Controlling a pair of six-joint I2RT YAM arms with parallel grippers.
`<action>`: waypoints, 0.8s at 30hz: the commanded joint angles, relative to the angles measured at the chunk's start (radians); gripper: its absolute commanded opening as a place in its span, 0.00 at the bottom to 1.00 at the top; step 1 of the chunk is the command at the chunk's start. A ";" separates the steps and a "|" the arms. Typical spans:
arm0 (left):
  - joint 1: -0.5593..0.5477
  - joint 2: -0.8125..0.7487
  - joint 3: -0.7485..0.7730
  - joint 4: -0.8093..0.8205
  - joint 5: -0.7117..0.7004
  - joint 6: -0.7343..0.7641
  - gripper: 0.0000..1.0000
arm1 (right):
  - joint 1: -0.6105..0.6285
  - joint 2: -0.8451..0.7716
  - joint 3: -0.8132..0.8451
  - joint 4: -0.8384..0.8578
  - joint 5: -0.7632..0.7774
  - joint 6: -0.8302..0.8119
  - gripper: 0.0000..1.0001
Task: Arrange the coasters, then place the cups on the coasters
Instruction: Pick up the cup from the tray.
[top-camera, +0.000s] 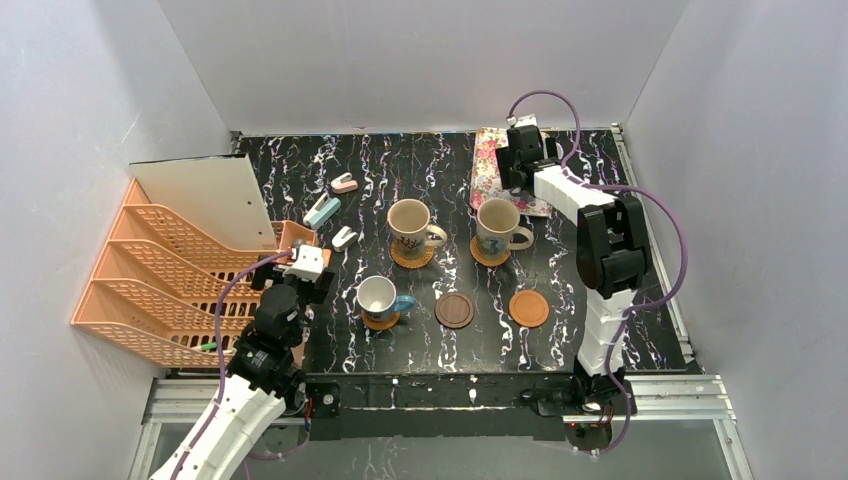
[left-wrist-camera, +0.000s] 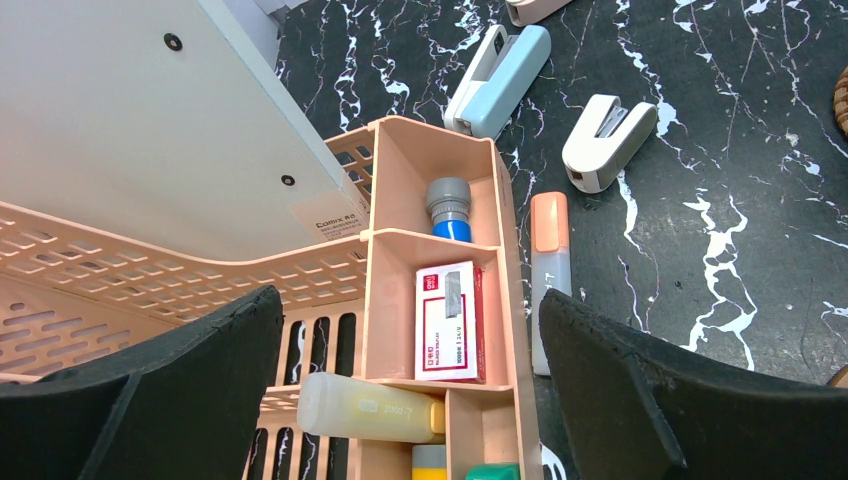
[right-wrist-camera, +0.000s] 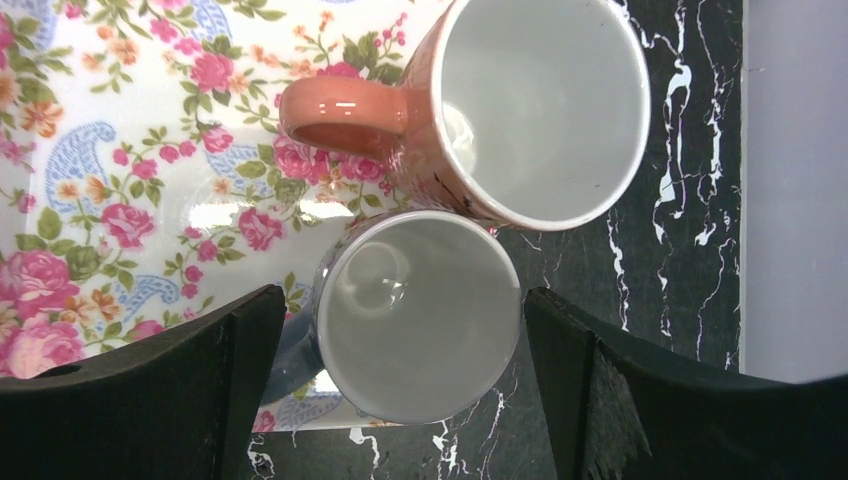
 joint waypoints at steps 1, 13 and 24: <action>0.005 0.004 -0.008 0.012 -0.006 -0.006 0.98 | -0.003 0.006 0.034 0.015 0.028 -0.019 0.98; 0.005 -0.005 -0.007 0.009 -0.004 -0.006 0.98 | -0.021 -0.107 -0.040 -0.005 -0.012 -0.016 0.98; 0.005 -0.019 -0.002 -0.004 -0.002 -0.009 0.98 | -0.062 -0.159 -0.127 0.002 -0.043 -0.016 0.98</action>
